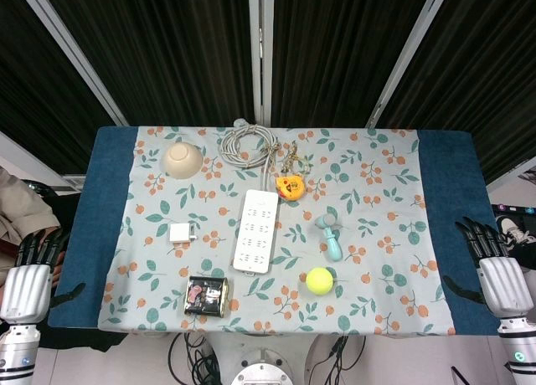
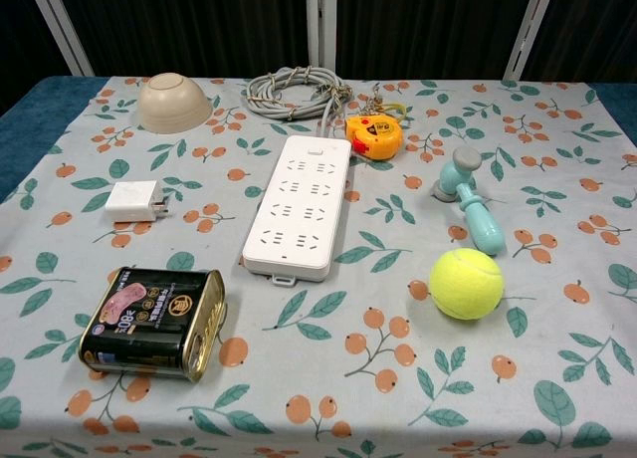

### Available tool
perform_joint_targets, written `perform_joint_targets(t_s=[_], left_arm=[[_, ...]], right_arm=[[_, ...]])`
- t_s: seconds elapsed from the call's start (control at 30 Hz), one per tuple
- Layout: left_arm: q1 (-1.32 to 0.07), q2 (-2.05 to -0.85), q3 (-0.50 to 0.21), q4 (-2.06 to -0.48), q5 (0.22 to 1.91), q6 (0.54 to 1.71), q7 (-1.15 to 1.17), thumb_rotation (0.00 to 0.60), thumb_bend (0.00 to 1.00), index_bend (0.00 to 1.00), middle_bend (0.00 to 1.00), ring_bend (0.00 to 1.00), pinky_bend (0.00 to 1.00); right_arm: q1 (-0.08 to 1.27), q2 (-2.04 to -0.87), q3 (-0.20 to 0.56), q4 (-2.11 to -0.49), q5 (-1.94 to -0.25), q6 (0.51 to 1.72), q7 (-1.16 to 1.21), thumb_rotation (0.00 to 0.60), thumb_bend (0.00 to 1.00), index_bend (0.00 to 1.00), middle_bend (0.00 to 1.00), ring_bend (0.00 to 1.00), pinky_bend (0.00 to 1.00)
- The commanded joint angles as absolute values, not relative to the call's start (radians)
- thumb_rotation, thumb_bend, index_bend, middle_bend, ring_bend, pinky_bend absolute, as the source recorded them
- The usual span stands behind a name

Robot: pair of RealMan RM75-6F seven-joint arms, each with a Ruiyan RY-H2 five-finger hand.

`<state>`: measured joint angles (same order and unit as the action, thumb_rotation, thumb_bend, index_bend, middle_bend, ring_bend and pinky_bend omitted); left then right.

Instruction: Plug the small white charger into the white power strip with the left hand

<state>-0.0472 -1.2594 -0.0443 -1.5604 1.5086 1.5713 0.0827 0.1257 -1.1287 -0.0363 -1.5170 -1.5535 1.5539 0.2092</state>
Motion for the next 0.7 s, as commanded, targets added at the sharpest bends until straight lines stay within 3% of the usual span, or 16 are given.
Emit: perform_joint_targets(t_s=[0.03, 0.4, 0.7], left_arm=[[-0.05, -1.259, -0.048, -1.562, 1.504, 1.566, 0.083, 0.6, 0.06, 0.14, 0.08, 0.0, 0.0], [-0.081, -1.241, -0.051, -1.585, 1.52, 1.524, 0.075, 0.6, 0.06, 0.14, 0.08, 0.0, 0.0], [-0.259, -1.227, -0.086, -1.646, 1.607, 1.34, 0.079, 0.6, 0.06, 0.14, 0.08, 0.0, 0.0]], right_arm=[[0.123, -1.131, -0.029, -1.523, -1.545, 1.543, 0.209, 0.6, 0.13, 0.0, 0.0, 0.0, 0.0], [0.119, -1.106, -0.003, -1.549, -1.559, 1.542, 0.184, 0.6, 0.13, 0.0, 0.0, 0.0, 0.0], [0.121, -1.016, 0.031, -1.651, -1.579, 1.568, 0.105, 0.6, 0.13, 0.0, 0.0, 0.0, 0.0]])
